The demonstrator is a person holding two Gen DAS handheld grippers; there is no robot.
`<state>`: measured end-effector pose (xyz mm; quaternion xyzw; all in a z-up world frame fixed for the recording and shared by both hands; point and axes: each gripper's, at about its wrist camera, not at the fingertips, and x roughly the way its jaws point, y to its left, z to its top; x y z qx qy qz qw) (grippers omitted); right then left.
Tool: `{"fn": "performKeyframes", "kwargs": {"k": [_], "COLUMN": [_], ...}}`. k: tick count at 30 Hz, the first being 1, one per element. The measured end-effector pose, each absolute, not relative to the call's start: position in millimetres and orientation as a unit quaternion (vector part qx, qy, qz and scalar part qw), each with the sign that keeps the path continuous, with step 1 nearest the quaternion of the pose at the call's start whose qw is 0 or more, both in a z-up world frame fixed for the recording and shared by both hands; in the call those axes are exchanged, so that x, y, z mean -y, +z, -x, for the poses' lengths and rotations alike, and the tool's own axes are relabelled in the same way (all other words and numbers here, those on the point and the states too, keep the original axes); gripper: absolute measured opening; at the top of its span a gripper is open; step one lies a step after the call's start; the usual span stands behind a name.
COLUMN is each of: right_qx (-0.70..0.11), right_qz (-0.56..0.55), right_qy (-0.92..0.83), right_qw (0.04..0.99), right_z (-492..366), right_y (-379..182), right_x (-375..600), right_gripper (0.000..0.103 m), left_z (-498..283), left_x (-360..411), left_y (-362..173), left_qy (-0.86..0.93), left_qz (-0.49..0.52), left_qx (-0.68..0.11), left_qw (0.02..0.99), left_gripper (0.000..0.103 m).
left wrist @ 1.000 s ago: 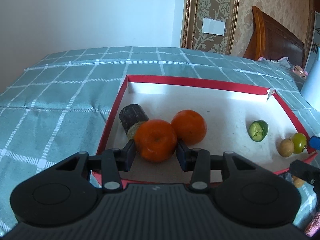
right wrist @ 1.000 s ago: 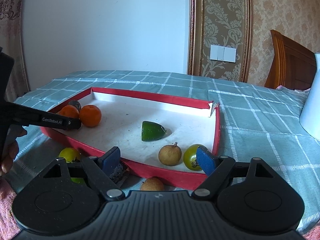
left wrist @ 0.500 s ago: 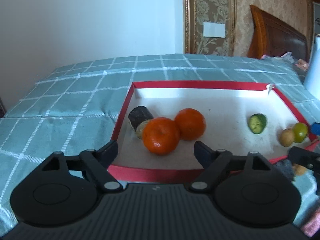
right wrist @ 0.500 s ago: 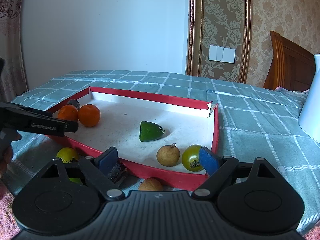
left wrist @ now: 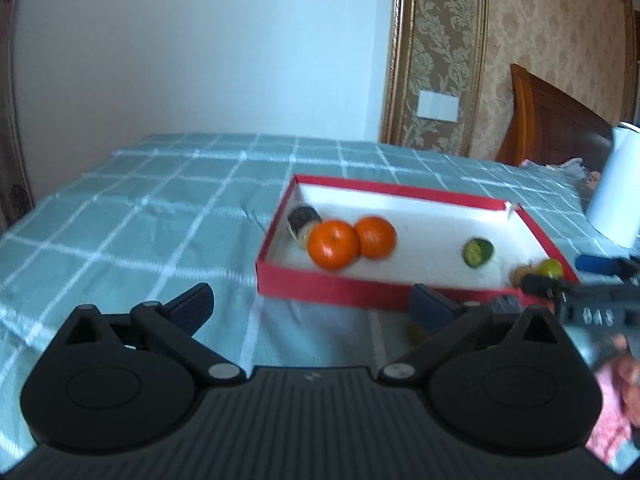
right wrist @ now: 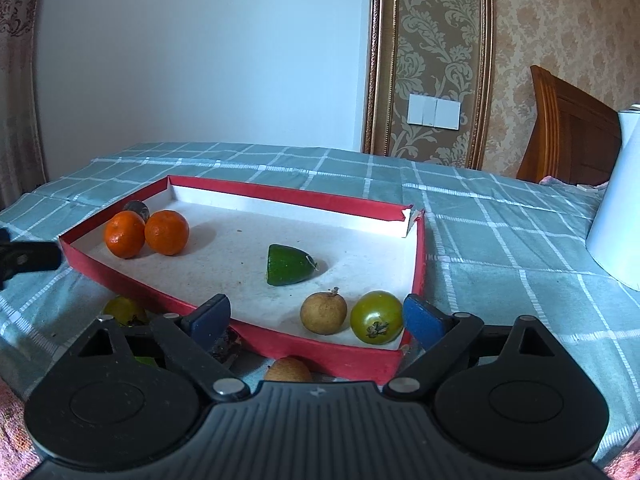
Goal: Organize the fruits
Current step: 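Move the right gripper to another brown round fruit and grasp it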
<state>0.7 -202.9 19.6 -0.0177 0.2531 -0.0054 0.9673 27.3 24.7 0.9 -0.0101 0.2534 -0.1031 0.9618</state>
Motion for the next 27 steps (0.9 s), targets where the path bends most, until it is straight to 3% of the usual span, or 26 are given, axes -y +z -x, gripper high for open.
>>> {"fn": "performKeyframes", "kwargs": {"k": [19,27], "right_qx": [-0.250,-0.270], "right_qz": [-0.077,-0.033], "right_qy": [-0.030,-0.027], "right_qw": [0.965,0.962], "right_z": [45,42], "right_y": [15,7], "right_x": [247,232], "right_gripper": [0.094,0.094], "left_z": [-22,-21], "left_x": [-22,-21], "left_y": [-37,-38], "left_qy": [-0.116,-0.120], "left_qz": [-0.021,-0.027], "left_qx": [-0.314,-0.314], "left_qw": [0.942,0.941], "left_gripper": [0.103,0.103]}}
